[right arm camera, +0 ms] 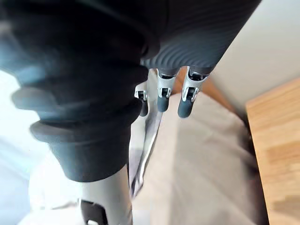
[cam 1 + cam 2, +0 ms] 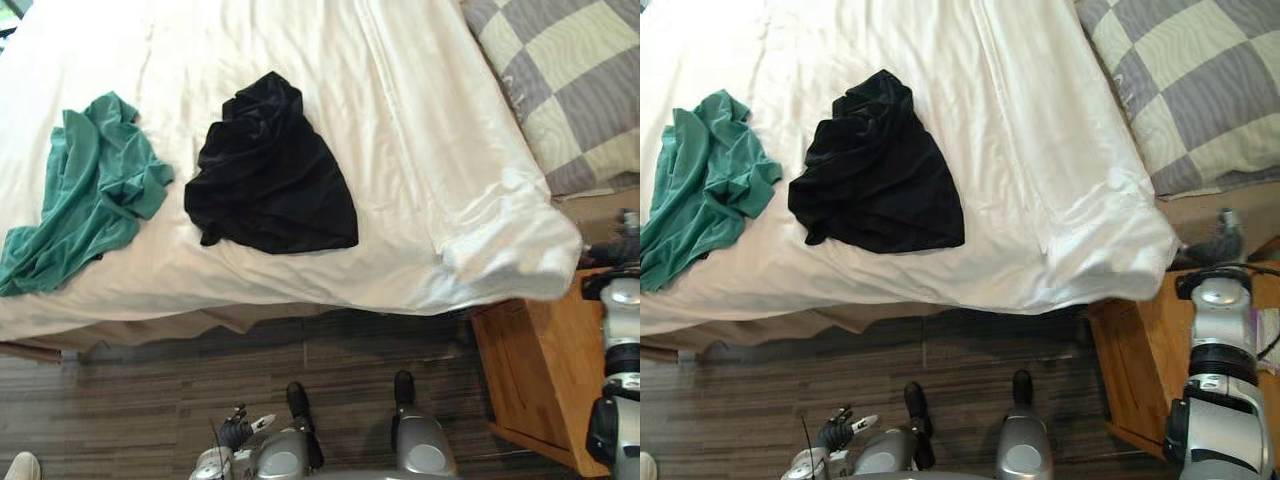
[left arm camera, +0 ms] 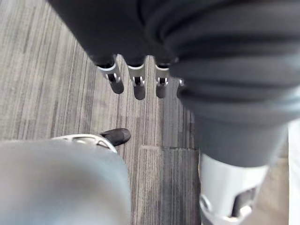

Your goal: Tidy the bed and pick cloth on bed and put in laundry

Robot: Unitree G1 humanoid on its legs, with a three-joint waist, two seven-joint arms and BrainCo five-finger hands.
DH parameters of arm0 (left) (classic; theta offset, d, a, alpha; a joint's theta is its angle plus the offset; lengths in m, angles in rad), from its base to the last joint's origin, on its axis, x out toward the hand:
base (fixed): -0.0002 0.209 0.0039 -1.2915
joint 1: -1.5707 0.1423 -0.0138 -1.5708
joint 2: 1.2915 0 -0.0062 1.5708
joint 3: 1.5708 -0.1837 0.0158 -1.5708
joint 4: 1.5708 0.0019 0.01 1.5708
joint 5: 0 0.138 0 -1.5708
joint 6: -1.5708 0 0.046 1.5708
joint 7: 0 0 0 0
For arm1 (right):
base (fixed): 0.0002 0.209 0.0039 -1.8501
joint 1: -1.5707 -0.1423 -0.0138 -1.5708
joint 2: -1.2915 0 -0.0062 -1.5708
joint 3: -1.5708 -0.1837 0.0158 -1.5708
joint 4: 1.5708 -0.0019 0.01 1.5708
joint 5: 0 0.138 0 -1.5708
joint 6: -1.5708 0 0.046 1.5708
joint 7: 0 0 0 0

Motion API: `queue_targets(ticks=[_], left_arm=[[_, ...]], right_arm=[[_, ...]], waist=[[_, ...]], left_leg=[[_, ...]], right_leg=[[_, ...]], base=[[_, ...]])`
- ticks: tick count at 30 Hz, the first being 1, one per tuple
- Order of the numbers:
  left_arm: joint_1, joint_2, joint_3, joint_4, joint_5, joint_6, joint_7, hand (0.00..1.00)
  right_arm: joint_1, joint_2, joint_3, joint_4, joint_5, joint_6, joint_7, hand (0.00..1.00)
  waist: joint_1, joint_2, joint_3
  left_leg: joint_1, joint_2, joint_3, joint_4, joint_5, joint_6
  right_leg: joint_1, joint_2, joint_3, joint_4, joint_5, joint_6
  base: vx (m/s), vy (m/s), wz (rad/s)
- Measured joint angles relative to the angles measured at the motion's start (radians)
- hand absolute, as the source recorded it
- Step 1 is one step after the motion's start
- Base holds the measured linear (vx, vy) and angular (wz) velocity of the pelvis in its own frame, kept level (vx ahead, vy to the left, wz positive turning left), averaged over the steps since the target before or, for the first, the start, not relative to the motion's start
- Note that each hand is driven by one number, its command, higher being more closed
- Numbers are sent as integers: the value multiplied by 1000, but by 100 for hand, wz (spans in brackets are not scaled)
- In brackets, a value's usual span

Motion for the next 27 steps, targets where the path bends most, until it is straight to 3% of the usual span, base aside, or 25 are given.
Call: queue_targets(ticks=[2,3,6,11,17,21,27], left_arm=[[13,-6,31,0,-1,0,1,0],[15,-7,32,1,-2,0,1,0],[13,-8,33,-1,-2,-3,2,0],[11,-11,52,0,-2,-3,4,0],[-4,-27,54,0,0,-2,32,0],[-37,-41,39,-4,-5,-7,59,0],[-63,-52,-29,-22,-65,-38,70,0]], right_arm=[[0,-12,-21,-68,29,2,-20,0],[0,-15,-21,-129,41,1,-27,100],[0,-14,-19,-282,75,-9,-64,100],[-7,9,-9,-396,148,-56,-106,100],[-127,88,53,-426,404,-126,-148,100],[-318,87,83,-427,556,-188,-171,100],[-503,49,187,-353,624,-218,-173,100]], waist=[[-14,-4,-10],[-15,-10,-15],[-14,-18,-35],[-9,-27,-45],[-5,-20,-44],[11,15,1],[25,89,65]], left_leg=[[7,-1,15,0,-6,-1],[14,0,29,0,-9,-5],[13,0,31,0,-13,-8],[-7,-2,0,0,-8,-4],[-77,-3,-60,0,12,-10],[-138,-10,-85,1,46,4],[-286,-23,-49,0,69,-1]], right_leg=[[0,-2,7,-1,1,1],[0,-1,21,-3,1,1],[0,0,21,-8,2,1],[0,-4,-2,-13,2,0],[-46,-5,-40,1,2,-2],[-123,-18,-60,57,-5,-7],[-288,-44,-61,114,-1,-3]], base=[[109,2,-21],[100,-11,-22],[62,-18,-5],[23,-9,14],[-17,-13,23],[-22,-3,22],[-64,14,15]])
